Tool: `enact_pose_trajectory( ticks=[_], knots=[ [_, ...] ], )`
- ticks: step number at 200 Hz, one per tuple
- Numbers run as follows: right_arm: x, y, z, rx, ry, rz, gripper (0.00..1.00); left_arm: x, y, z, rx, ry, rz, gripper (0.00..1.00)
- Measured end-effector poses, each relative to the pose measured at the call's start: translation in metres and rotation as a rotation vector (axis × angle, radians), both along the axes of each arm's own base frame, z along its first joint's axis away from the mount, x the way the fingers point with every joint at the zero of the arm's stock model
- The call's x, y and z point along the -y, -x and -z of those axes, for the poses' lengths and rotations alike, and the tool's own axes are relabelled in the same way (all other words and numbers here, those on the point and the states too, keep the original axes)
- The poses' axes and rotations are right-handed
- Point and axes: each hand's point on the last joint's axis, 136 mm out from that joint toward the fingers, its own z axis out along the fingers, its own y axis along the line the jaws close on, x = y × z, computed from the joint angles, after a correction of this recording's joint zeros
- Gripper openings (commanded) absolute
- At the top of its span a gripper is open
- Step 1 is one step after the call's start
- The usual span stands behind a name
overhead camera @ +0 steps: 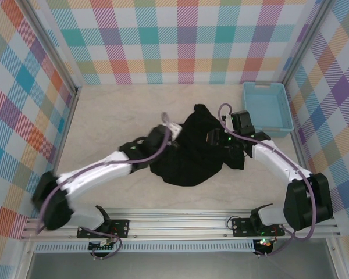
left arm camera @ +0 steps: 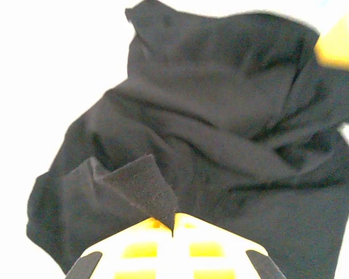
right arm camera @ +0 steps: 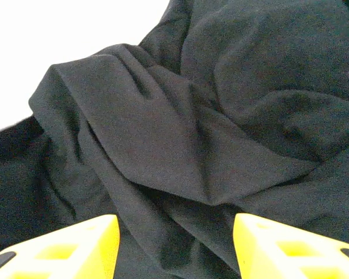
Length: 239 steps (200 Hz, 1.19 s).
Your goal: Fold the inside-out t-shirt
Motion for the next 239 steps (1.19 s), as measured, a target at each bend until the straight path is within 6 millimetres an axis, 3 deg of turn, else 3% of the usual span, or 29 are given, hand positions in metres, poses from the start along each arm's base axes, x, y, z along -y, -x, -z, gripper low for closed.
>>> enact_pose_trajectory(
  ticks=[17,33,55,87,133,158,184,205,222,239],
  knots=[
    [-0.004,0.002,-0.003,0.007,-0.025,-0.02,0.58,-0.032,0.001,-0.05,0.088,0.155,-0.067,0.01],
    [-0.01,0.003,-0.006,0.016,-0.045,-0.044,0.59,-0.058,-0.001,-0.07,0.117,0.252,-0.13,0.01],
    [-0.02,0.005,-0.01,0.03,-0.064,-0.077,0.6,-0.076,-0.003,-0.06,0.066,0.321,-0.183,0.0],
    [-0.036,0.013,-0.012,0.034,-0.078,-0.131,0.6,-0.075,0.006,-0.019,-0.096,0.364,-0.2,0.02],
    [-0.04,0.015,-0.007,0.017,-0.079,-0.145,0.61,-0.038,0.039,0.045,-0.366,0.45,-0.091,0.05],
    [-0.038,0.017,-0.001,0.001,-0.062,-0.146,0.62,0.001,0.063,0.07,-0.465,0.417,0.024,0.08],
    [-0.026,0.019,0.002,-0.003,-0.004,-0.112,0.65,0.048,0.081,0.078,-0.509,0.369,0.163,0.15],
    [-0.01,0.016,-0.008,0.032,0.028,-0.059,0.66,0.083,0.096,0.074,-0.513,0.334,0.285,0.33],
    [0.001,0.014,-0.016,0.057,0.045,-0.018,0.66,0.098,0.106,0.07,-0.505,0.309,0.367,0.44],
    [0.008,0.012,-0.019,0.07,0.056,0.006,0.66,0.099,0.11,0.067,-0.487,0.285,0.397,0.5]
  ],
)
